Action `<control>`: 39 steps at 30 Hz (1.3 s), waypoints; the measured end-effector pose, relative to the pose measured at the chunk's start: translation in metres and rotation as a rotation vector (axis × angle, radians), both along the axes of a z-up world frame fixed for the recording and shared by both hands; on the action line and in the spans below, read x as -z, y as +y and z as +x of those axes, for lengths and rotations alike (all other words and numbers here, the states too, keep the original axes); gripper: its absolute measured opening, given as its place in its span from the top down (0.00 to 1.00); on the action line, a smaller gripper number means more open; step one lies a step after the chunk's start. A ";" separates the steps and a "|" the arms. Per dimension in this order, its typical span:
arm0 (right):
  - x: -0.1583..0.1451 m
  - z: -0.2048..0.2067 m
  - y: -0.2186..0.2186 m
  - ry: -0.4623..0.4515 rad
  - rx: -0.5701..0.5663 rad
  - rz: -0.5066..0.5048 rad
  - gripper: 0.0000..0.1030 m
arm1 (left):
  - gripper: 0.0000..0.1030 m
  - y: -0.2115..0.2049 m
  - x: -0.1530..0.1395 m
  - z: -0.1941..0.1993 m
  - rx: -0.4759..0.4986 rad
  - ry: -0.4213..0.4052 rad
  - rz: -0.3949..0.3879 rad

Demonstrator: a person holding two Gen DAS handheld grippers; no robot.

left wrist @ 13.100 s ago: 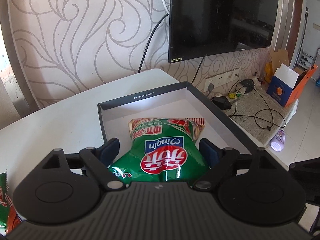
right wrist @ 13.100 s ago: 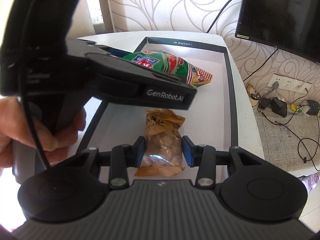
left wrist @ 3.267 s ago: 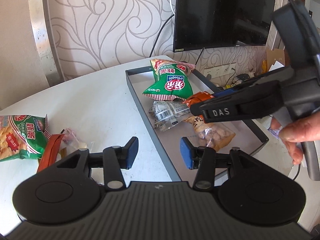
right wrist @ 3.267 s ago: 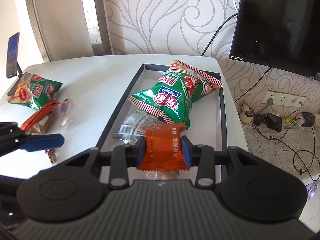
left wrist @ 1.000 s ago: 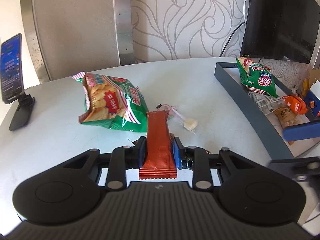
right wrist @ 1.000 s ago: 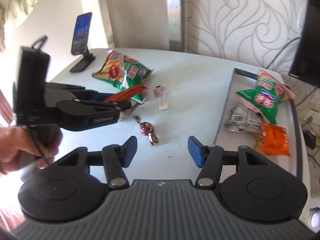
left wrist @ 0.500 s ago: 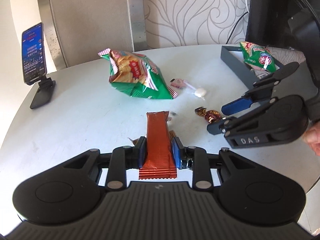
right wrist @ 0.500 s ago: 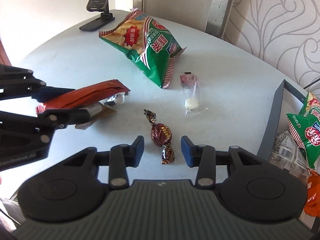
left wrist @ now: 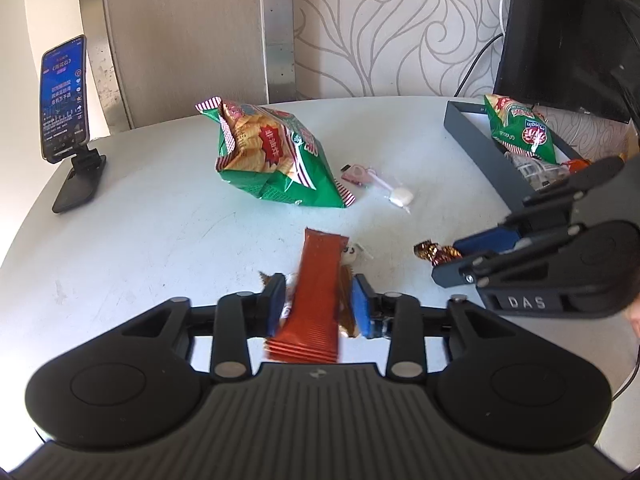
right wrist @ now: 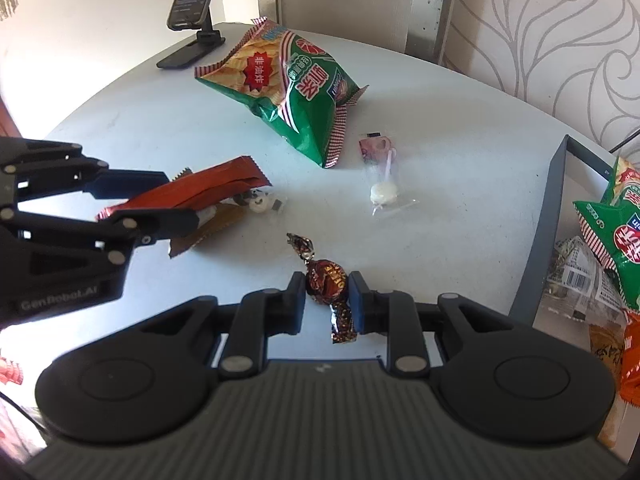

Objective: Organize snacks
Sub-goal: 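Grasp the brown-wrapped chocolate candy with the right gripper while the left holds the red bar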

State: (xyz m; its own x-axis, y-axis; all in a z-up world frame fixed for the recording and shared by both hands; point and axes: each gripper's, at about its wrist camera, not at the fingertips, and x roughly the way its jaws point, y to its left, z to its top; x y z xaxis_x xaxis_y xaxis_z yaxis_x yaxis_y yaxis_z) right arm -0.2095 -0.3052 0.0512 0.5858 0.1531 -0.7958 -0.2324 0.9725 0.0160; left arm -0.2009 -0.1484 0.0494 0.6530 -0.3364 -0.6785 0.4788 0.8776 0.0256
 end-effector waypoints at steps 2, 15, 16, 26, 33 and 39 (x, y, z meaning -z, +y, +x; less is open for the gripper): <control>0.000 -0.003 -0.001 0.002 0.008 0.001 0.75 | 0.45 -0.003 0.000 0.002 0.000 -0.007 0.012; -0.005 -0.011 -0.004 -0.014 0.037 0.009 0.75 | 0.77 -0.005 -0.008 -0.004 0.062 -0.066 0.019; -0.006 -0.011 -0.004 -0.017 0.038 0.012 0.75 | 0.77 -0.005 -0.010 -0.006 0.066 -0.069 0.014; -0.025 -0.022 -0.005 -0.056 0.059 0.035 0.75 | 0.77 -0.015 -0.013 -0.006 0.101 -0.080 0.017; -0.039 -0.033 -0.012 -0.083 0.109 0.052 0.75 | 0.77 -0.028 -0.011 -0.002 0.127 -0.083 0.026; -0.051 -0.046 -0.015 -0.108 0.144 0.058 0.75 | 0.77 -0.039 -0.012 -0.002 0.167 -0.083 0.026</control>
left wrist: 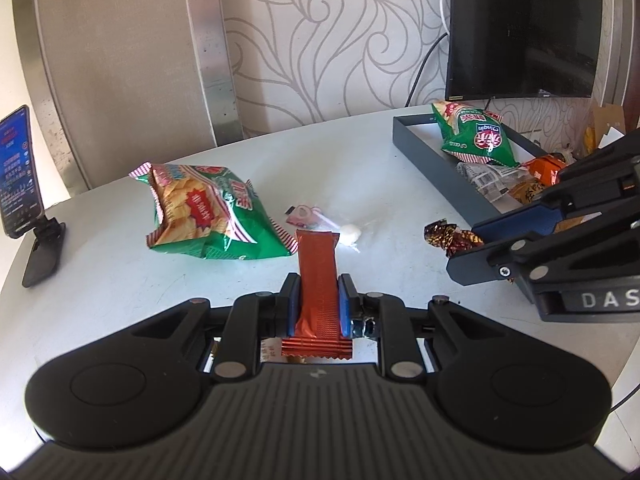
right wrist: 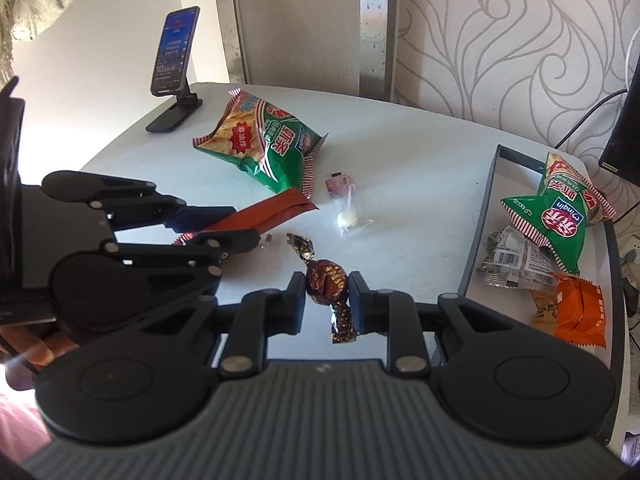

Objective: Organize snacks
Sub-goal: 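Grasp the brown-wrapped chocolate candy with the right gripper while the left holds the red bar, then carry the red bar and chocolate candy over the tray with both grippers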

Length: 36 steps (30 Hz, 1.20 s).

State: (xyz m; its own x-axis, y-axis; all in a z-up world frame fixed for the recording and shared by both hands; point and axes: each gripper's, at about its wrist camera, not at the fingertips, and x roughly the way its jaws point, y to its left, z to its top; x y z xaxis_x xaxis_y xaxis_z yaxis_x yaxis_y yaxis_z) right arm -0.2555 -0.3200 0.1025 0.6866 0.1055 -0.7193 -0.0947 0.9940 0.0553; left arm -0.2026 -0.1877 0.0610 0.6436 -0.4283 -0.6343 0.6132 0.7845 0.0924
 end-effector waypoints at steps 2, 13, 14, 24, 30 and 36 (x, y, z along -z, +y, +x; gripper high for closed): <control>-0.003 -0.004 -0.001 -0.005 0.012 0.003 0.75 | 0.77 -0.003 0.000 0.000 0.009 0.001 0.002; -0.012 -0.025 -0.008 -0.019 0.083 0.019 0.75 | 0.77 -0.017 -0.007 0.002 0.068 0.003 -0.014; -0.013 -0.027 -0.009 -0.021 0.089 0.020 0.75 | 0.77 -0.019 -0.007 0.001 0.072 0.001 -0.014; -0.020 -0.044 -0.017 -0.044 0.142 0.024 0.75 | 0.77 -0.032 -0.013 -0.004 0.120 -0.003 -0.018; -0.026 -0.055 -0.028 -0.060 0.185 0.020 0.75 | 0.77 -0.046 -0.022 -0.010 0.157 -0.016 -0.031; -0.028 -0.067 -0.043 -0.066 0.236 0.014 0.75 | 0.77 -0.069 -0.027 -0.015 0.205 -0.016 -0.047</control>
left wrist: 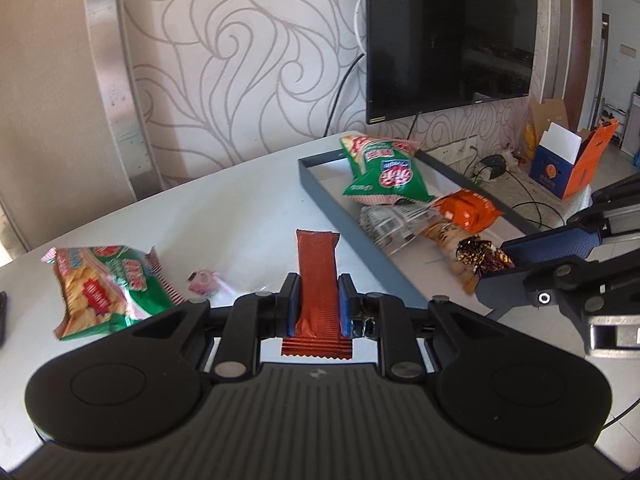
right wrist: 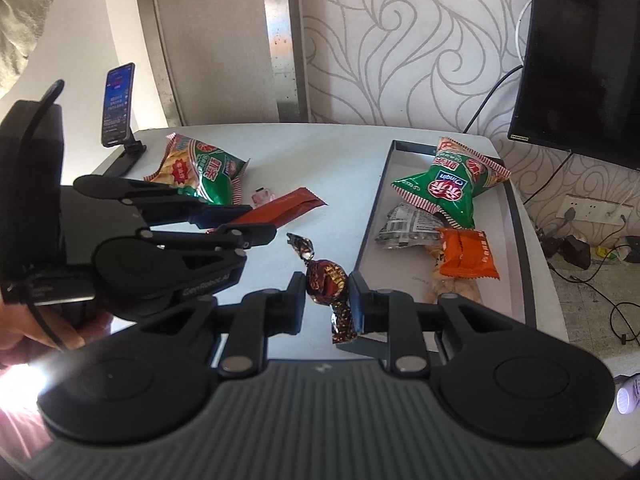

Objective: Organize snacks
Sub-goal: 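Carry the red bar and chocolate candy over the tray with both grippers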

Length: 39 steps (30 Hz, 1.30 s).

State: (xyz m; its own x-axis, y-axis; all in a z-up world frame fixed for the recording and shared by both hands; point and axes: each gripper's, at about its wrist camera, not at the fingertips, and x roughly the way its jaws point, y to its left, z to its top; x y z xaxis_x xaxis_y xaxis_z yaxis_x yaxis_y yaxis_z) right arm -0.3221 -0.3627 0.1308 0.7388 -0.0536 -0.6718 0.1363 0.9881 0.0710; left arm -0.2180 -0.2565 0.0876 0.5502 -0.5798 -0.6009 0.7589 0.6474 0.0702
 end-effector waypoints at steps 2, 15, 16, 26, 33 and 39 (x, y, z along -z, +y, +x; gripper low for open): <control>-0.001 -0.004 -0.005 0.000 0.015 -0.005 0.75 | 0.77 -0.011 -0.001 -0.002 0.018 -0.001 -0.006; -0.006 -0.027 -0.040 0.011 0.111 -0.028 0.75 | 0.77 -0.083 0.001 -0.014 0.107 0.005 -0.030; -0.007 -0.028 -0.043 0.012 0.117 -0.030 0.75 | 0.77 -0.088 0.002 -0.013 0.111 0.007 -0.030; -0.007 -0.037 -0.062 0.019 0.162 -0.038 0.75 | 0.77 -0.115 0.022 -0.006 0.121 0.036 -0.017; -0.007 -0.032 -0.065 0.015 0.141 -0.035 0.75 | 0.76 -0.116 0.030 0.000 0.101 0.043 0.002; -0.005 -0.025 -0.065 0.016 0.112 -0.030 0.75 | 0.76 -0.111 0.032 0.005 0.083 0.046 0.012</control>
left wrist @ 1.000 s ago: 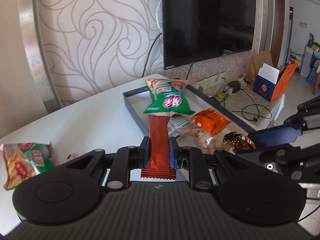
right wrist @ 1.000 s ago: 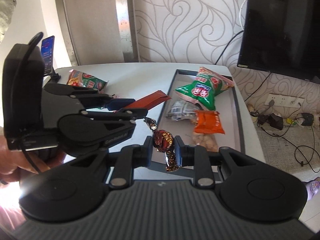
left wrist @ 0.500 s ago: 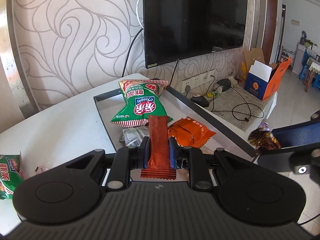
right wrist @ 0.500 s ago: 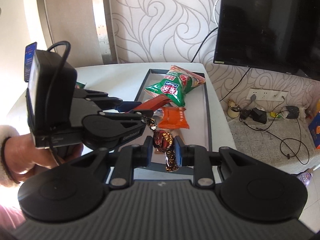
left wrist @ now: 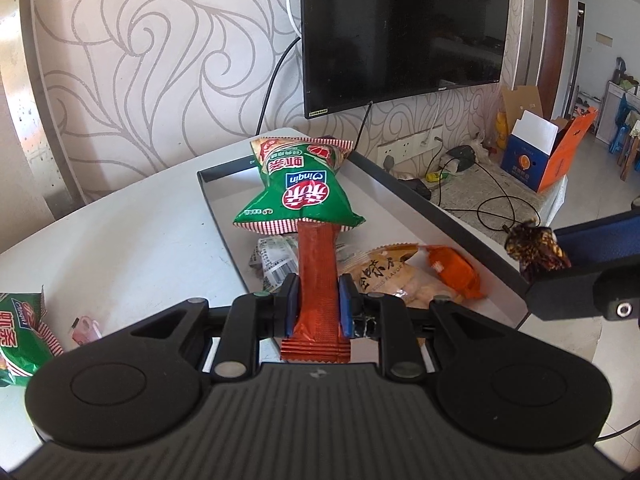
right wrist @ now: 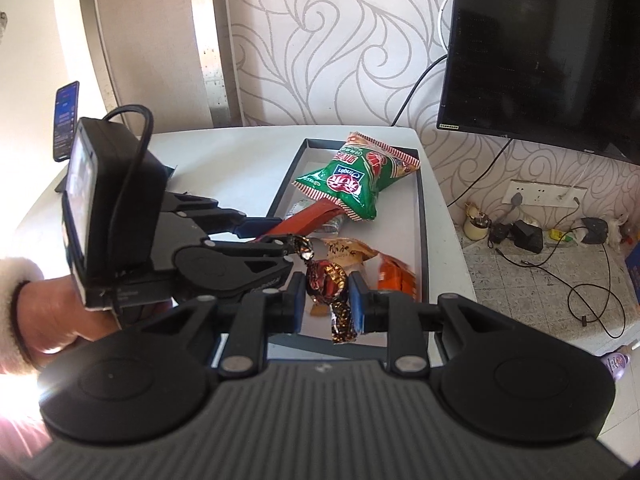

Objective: Organize snacks
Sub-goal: 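Carry the red bar and chocolate candy over the tray with both grippers, then open the left gripper to drop the red bar into the tray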

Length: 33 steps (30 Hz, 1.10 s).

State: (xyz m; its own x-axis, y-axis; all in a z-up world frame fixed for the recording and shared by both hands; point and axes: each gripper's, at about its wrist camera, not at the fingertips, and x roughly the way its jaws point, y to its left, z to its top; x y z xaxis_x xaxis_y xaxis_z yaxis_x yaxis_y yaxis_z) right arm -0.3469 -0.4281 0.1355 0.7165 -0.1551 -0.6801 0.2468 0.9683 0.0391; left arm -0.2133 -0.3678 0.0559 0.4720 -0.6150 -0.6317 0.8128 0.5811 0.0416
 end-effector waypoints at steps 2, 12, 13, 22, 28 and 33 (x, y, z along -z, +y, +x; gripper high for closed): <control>0.000 0.003 -0.001 -0.001 -0.007 0.000 0.75 | 0.76 0.002 0.000 0.000 -0.003 0.003 0.002; 0.007 0.040 -0.019 -0.002 -0.044 0.013 0.75 | 0.43 0.018 -0.001 -0.002 -0.025 -0.015 0.007; 0.009 0.046 -0.021 0.002 -0.050 0.011 0.75 | 0.43 0.019 -0.001 -0.003 -0.026 -0.016 0.010; 0.028 0.080 -0.035 0.033 -0.058 0.001 0.75 | 0.43 0.032 -0.009 -0.009 -0.035 -0.002 -0.006; 0.040 0.097 -0.044 0.052 -0.054 0.006 0.75 | 0.43 0.038 -0.014 -0.019 -0.019 -0.009 -0.015; 0.048 0.104 -0.050 0.081 -0.043 0.006 0.75 | 0.43 0.038 -0.015 -0.023 -0.006 -0.010 -0.011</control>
State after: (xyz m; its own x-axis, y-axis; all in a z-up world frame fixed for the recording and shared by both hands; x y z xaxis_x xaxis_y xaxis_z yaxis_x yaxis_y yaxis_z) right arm -0.2429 -0.4783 0.0873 0.6654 -0.1215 -0.7366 0.2079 0.9778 0.0265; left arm -0.2364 -0.3297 0.0707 0.4820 -0.6188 -0.6203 0.8090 0.5862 0.0438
